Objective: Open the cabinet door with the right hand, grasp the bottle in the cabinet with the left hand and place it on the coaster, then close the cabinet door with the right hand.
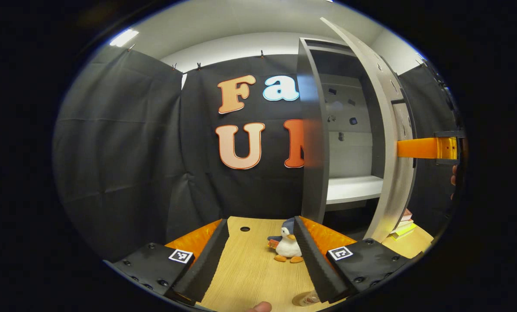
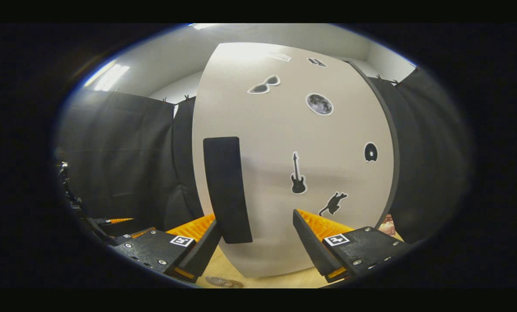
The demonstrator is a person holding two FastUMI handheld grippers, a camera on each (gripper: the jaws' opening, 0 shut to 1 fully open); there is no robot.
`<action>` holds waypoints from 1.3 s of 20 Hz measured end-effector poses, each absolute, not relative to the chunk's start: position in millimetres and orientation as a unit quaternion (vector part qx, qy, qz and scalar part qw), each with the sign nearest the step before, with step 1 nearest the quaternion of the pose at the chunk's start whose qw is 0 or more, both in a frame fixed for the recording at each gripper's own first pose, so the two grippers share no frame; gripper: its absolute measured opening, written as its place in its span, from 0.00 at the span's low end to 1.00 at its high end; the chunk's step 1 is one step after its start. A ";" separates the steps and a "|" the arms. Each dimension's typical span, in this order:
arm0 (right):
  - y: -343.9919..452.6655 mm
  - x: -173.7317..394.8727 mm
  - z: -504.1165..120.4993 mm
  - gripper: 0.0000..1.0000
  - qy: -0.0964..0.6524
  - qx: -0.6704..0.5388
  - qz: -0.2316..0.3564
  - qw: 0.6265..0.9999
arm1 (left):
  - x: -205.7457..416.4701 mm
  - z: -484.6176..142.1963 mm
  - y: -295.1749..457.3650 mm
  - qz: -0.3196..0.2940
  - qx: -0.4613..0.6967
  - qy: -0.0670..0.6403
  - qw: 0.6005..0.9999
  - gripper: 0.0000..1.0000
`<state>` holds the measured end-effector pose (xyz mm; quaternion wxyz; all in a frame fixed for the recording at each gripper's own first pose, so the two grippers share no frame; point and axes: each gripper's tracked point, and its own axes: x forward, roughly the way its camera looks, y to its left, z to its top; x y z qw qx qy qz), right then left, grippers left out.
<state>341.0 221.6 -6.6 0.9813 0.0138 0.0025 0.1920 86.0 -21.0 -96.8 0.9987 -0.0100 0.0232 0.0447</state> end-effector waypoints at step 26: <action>234.2 355.2 -6.3 1.00 -0.023 -0.015 0.086 0.996 | 157.9 -102.1 -16.0 0.010 -0.029 0.022 0.999 0.98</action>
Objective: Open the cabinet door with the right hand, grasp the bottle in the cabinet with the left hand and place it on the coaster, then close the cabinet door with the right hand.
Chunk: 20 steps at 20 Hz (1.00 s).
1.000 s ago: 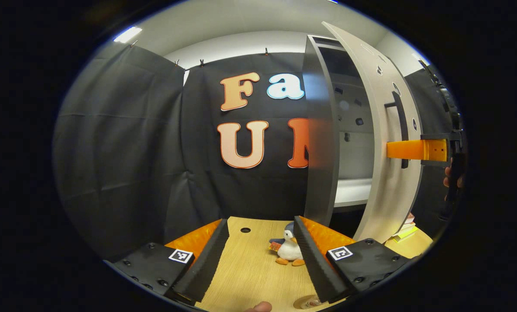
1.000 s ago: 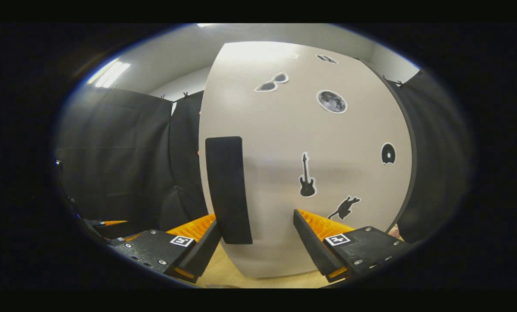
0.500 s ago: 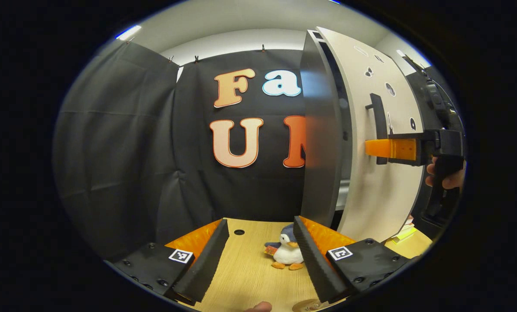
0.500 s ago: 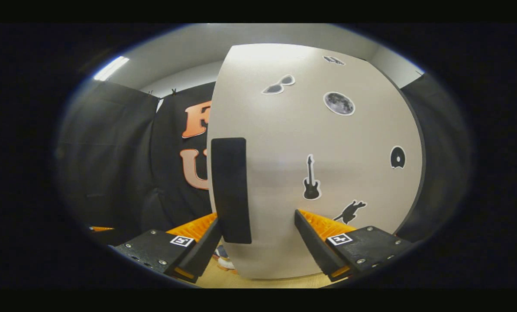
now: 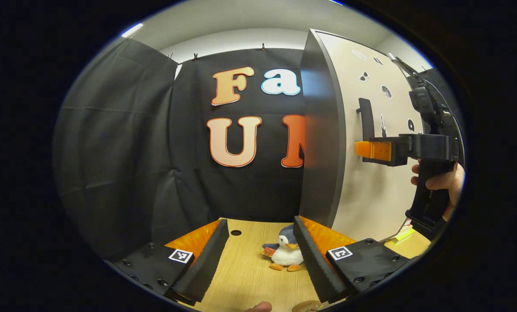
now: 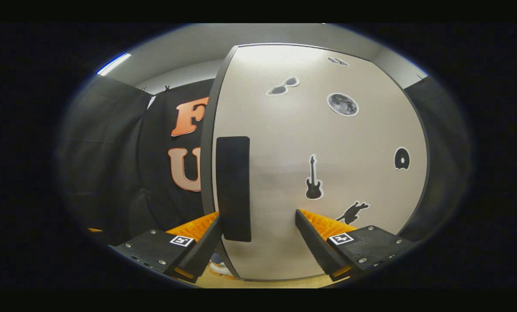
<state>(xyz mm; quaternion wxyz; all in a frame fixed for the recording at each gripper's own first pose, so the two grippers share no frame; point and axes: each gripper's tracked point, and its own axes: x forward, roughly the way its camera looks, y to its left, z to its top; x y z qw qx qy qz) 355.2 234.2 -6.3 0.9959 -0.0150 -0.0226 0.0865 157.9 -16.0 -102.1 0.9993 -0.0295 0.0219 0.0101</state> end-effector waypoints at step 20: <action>103.9 110.8 -16.1 0.97 0.006 -0.028 0.056 0.998 | 13.6 -25.0 -106.0 0.004 -0.003 0.000 1.000 0.99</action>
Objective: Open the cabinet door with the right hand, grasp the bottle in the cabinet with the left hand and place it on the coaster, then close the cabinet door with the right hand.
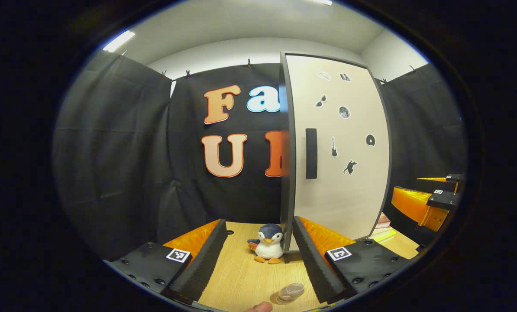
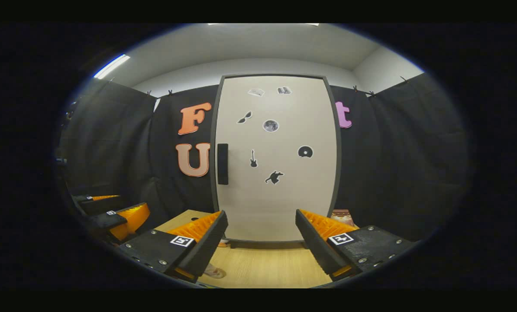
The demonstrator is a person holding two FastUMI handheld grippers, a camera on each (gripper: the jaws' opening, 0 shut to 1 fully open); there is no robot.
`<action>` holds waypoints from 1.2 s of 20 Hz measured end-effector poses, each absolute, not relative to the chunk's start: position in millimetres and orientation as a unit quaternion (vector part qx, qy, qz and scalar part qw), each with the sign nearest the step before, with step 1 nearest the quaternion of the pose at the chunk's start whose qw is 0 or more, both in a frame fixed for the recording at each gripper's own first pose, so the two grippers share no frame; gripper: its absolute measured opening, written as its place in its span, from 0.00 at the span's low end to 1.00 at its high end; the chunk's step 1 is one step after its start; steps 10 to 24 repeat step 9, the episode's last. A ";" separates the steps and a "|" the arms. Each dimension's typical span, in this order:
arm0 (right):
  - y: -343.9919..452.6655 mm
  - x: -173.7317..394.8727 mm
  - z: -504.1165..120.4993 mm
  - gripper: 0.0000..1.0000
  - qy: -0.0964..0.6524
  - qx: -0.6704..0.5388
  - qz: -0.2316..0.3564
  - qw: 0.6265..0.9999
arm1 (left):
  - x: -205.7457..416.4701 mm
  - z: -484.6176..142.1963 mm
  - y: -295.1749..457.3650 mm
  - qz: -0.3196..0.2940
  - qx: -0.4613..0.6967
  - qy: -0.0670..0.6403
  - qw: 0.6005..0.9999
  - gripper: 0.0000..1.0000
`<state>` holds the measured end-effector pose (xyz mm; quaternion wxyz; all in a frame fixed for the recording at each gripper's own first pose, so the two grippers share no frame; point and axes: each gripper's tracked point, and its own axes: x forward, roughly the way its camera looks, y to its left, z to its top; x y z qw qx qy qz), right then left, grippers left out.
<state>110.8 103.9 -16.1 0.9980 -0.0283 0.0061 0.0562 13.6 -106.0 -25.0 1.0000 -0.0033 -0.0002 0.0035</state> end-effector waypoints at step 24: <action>59.2 62.7 -9.6 0.97 0.007 -0.005 0.050 0.999 | -37.2 2.3 -146.6 -0.013 0.006 -0.020 1.000 1.00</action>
